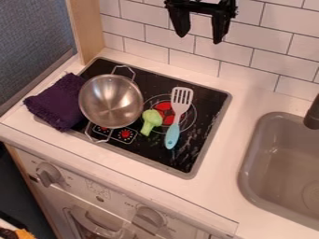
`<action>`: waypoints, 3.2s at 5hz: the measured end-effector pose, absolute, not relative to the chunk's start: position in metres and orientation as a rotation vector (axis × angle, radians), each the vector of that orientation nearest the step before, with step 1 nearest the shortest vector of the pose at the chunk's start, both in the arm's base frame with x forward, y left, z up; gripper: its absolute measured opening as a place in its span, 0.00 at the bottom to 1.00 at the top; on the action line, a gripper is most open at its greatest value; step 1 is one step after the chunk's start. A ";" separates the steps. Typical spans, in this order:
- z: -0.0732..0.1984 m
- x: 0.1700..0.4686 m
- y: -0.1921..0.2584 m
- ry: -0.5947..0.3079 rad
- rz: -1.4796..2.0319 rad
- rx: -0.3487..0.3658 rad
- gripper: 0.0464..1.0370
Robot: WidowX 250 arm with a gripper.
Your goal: Put the silver pot between the stove and the sink
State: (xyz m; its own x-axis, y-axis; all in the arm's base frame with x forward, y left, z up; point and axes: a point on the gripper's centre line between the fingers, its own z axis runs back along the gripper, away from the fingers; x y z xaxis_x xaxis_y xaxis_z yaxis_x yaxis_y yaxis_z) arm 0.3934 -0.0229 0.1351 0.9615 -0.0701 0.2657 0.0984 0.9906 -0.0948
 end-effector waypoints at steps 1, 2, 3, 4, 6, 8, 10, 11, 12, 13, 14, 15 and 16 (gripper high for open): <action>0.122 0.392 -0.024 -0.229 -0.086 -0.117 0.96; 0.110 0.376 -0.004 -0.204 -0.079 -0.180 0.96; 0.123 0.362 0.019 -0.245 -0.049 -0.174 0.96; 0.121 0.348 0.046 -0.247 -0.015 -0.182 0.96; 0.106 0.326 0.102 -0.244 0.005 -0.189 0.96; 0.083 0.314 0.129 -0.174 0.019 -0.189 0.96; 0.058 0.309 0.137 -0.127 0.015 -0.192 0.96; 0.045 0.309 0.133 -0.097 0.004 -0.213 0.96; 0.041 0.311 0.123 -0.095 -0.018 -0.225 0.91; 0.037 0.309 0.119 -0.094 -0.023 -0.227 0.59; 0.036 0.309 0.119 -0.094 -0.018 -0.225 0.32; 0.035 0.308 0.120 -0.092 -0.007 -0.219 0.10; 0.035 0.308 0.119 -0.095 -0.001 -0.226 0.03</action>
State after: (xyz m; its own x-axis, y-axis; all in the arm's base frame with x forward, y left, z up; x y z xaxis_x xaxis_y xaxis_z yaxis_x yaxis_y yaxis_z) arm 0.3077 0.1187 0.0346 0.9955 0.0099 0.0943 0.0115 0.9746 -0.2237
